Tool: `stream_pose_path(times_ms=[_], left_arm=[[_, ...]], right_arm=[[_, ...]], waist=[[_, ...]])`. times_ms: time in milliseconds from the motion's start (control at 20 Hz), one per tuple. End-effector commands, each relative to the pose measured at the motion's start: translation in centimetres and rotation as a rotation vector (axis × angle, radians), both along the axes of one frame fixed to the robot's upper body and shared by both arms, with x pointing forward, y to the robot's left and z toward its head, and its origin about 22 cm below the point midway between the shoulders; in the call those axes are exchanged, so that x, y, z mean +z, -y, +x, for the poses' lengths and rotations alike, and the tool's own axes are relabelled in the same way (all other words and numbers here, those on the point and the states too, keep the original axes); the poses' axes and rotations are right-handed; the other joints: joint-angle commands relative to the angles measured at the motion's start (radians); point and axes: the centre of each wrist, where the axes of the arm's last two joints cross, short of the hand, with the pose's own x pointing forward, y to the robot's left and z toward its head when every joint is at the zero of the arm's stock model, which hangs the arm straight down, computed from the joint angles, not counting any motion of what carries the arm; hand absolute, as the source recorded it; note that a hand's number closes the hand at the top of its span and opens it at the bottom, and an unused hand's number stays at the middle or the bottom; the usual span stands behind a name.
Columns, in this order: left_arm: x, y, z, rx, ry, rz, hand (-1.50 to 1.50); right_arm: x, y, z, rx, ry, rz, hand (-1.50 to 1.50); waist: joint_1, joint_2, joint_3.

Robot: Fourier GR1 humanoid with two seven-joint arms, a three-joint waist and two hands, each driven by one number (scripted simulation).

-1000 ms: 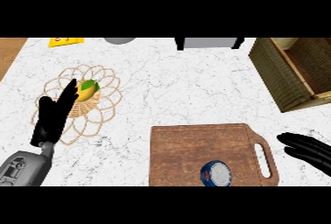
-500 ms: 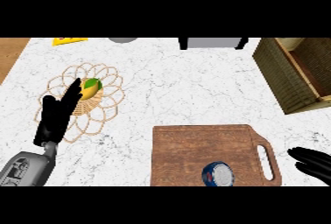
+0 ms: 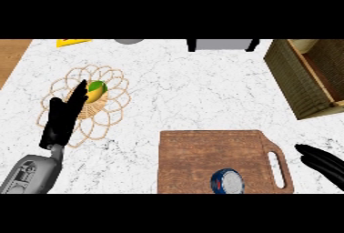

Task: Pick the can from the cutting board and place it in the basket

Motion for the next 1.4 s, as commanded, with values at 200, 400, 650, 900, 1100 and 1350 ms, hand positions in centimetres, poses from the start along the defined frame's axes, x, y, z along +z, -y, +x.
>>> stream_pose_path(times_ms=[200,400,650,900,1100,1350], left_arm=[[1.1,-0.5,1.0,-0.012,0.010,-0.019,0.00],[0.8,0.6,1.5,0.006,-0.013,0.012,0.00],[0.2,-0.6,-0.7,0.001,0.001,-0.011,0.00],[0.3,-0.6,0.0,0.006,0.008,-0.001,0.00],[1.5,0.5,-0.4,0.008,0.001,-0.002,0.00],[-1.2,1.8,-0.5,-0.004,0.001,0.010,0.00]], right_arm=[[-5.0,-2.0,2.3,0.006,-0.026,0.027,-1.50],[-3.8,-3.1,1.7,0.024,-0.025,0.004,-1.50],[-5.6,-4.3,0.8,0.009,-0.028,-0.006,-1.50],[-7.7,-5.4,0.7,0.023,-0.021,0.015,-1.50],[-8.1,-8.7,3.8,0.026,-0.025,-0.002,-1.50],[-9.0,-9.4,2.0,0.031,-0.020,0.029,-1.50]], waist=[[0.008,0.002,0.000],[0.001,0.001,0.000],[0.002,0.000,0.000],[0.001,0.000,0.000],[0.007,0.000,0.000],[0.001,0.000,0.000]])
